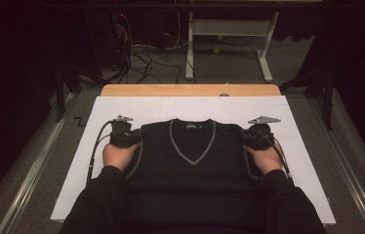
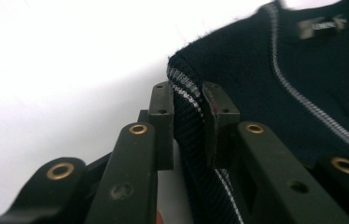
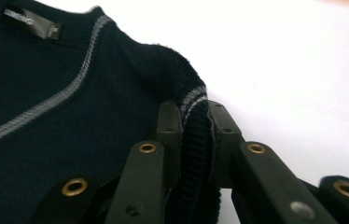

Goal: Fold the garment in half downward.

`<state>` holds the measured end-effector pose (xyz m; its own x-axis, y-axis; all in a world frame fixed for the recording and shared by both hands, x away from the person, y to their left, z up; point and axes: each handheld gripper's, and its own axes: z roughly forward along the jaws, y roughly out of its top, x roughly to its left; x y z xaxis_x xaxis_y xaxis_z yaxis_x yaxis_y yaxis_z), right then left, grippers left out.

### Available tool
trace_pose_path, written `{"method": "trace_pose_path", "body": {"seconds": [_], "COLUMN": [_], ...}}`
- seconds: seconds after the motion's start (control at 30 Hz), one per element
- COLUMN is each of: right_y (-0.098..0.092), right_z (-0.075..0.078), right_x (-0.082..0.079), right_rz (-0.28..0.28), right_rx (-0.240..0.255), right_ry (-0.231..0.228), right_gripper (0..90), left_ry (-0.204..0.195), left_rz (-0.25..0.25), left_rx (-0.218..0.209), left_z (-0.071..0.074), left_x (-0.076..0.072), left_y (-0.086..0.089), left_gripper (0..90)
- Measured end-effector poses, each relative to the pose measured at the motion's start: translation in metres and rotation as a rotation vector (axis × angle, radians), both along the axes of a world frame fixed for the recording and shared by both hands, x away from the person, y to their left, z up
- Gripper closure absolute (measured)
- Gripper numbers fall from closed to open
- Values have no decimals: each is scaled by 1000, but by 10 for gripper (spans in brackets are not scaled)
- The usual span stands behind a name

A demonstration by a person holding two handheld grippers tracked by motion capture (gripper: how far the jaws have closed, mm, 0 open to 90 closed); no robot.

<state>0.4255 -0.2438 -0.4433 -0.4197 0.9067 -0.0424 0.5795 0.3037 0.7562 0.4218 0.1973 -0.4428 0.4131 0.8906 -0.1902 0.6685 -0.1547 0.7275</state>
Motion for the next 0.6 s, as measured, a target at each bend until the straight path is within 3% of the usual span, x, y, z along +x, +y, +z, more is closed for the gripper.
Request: {"method": "trace_pose_path", "body": {"seconds": [0.03,0.1,0.17,0.2,0.33,0.6], "right_y": [0,-2,-6,-6,-9,-10], "right_z": [0,11,28,28,49,85], "right_x": [0,1,1,1,0,5], "right_rz": [0,-15,-30,-30,-48,-78], "right_rx": [0,20,44,44,66,87], "right_ry": [0,-25,-78,-78,-152,-245], "right_gripper": [788,787,788,788,788,790], "left_ry": [0,-40,-77,-96,-178,-253], "left_rz": [0,9,18,26,48,70], "left_rx": [0,7,2,-4,-30,-38], "left_z": [0,12,24,30,52,83], "left_x": [0,1,2,2,2,7], "left_y": [0,-2,-3,-4,-4,-7], "left_gripper": [726,727,731,731,731,731]}}
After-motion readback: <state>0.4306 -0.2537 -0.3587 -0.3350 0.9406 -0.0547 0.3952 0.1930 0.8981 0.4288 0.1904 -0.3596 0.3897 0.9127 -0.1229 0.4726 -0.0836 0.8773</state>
